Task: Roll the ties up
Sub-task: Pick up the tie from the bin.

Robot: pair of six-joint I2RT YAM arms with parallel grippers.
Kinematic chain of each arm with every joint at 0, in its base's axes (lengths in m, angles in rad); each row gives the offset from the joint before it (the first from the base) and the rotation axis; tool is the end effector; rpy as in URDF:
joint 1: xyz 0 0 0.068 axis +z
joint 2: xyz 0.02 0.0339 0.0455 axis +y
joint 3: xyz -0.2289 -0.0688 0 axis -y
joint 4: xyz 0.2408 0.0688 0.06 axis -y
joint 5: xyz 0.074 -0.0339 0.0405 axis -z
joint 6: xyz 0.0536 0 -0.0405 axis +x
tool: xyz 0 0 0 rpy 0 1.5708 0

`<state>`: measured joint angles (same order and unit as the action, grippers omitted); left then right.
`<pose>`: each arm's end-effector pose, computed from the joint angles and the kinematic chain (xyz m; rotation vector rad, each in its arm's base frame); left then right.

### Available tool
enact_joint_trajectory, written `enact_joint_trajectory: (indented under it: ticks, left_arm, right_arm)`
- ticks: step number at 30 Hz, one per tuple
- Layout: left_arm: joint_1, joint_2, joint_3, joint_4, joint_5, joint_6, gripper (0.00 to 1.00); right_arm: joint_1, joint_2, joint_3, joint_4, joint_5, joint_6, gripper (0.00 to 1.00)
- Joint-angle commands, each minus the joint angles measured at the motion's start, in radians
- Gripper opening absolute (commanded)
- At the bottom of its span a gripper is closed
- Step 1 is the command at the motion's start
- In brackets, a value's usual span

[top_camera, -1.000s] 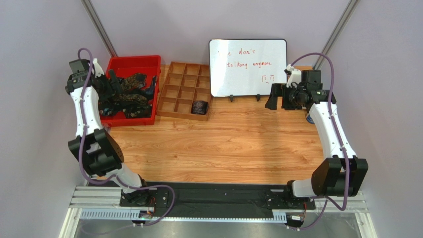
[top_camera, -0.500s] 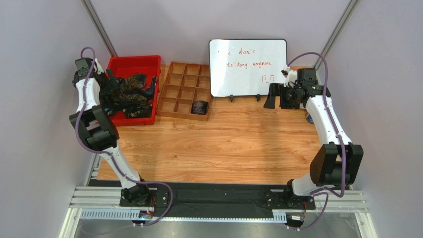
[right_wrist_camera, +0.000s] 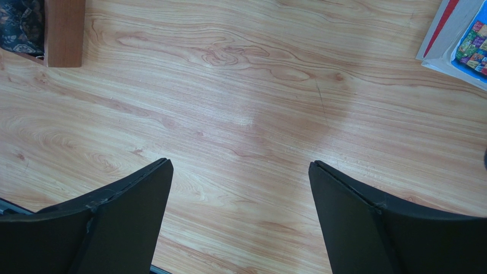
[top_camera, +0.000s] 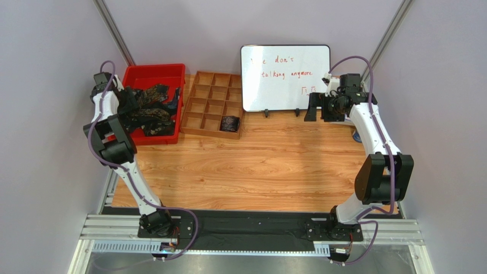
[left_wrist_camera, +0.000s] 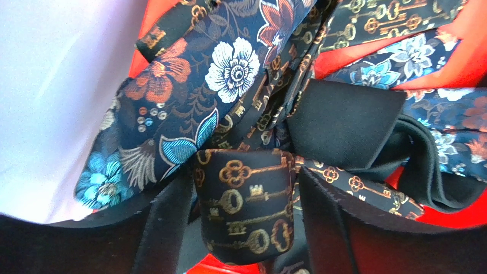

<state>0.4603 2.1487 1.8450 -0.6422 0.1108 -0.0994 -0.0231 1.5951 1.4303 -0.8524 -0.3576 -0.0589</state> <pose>0.4212 0.2022 0.1873 -0.6495 2.4227 0.0086 0.3386 0.0109 0.2564 -0.1761 2.5409 0.4297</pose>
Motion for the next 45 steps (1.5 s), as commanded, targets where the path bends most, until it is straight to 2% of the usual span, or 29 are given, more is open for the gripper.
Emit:
enact_joint_trajectory:
  ticks: [1, 8, 13, 14, 17, 24, 30, 35, 38, 45]
  left_arm:
    - [0.006, 0.016, 0.051, 0.035, 0.003, 0.017, 0.71]
    - [-0.003, 0.062, 0.098, 0.033, 0.001, 0.023, 0.55]
    - [-0.006, 0.014, 0.109, 0.015, 0.03, 0.014, 0.3]
    - [-0.008, 0.002, 0.108, 0.009, 0.036, 0.012, 0.19]
    - [-0.006, -0.056, 0.089, -0.002, 0.046, -0.002, 0.0]
    - [-0.008, -0.19, 0.094, -0.028, 0.133, -0.063, 0.0]
    - [-0.02, -0.295, 0.083, -0.051, 0.145, -0.037, 0.0]
    - [-0.041, -0.368, 0.089, -0.059, 0.234, 0.007, 0.0]
    - [-0.098, -0.44, 0.086, -0.07, 0.289, 0.055, 0.0]
    - [-0.32, -0.64, 0.086, -0.1, 0.36, 0.145, 0.0]
  right_arm:
    - [-0.001, 0.009, 0.041, 0.013, 0.019, -0.022, 0.96]
    - [-0.001, 0.016, 0.042, 0.004, 0.029, -0.03, 0.95]
    - [-0.001, 0.008, 0.041, 0.0, 0.028, -0.035, 0.95]
    - [-0.001, 0.005, 0.041, 0.0, 0.025, -0.033, 0.95]
    - [-0.001, -0.001, 0.039, 0.0, 0.023, -0.03, 0.95]
    - [-0.001, -0.041, 0.027, 0.0, 0.011, -0.027, 0.95]
    - [-0.001, -0.078, 0.004, -0.001, 0.008, -0.03, 0.95]
    - [-0.001, -0.107, -0.002, 0.003, 0.009, -0.033, 0.95]
    - [-0.001, -0.125, -0.008, 0.01, -0.003, -0.033, 0.95]
    - [-0.001, -0.179, -0.019, 0.015, -0.012, -0.038, 0.95]
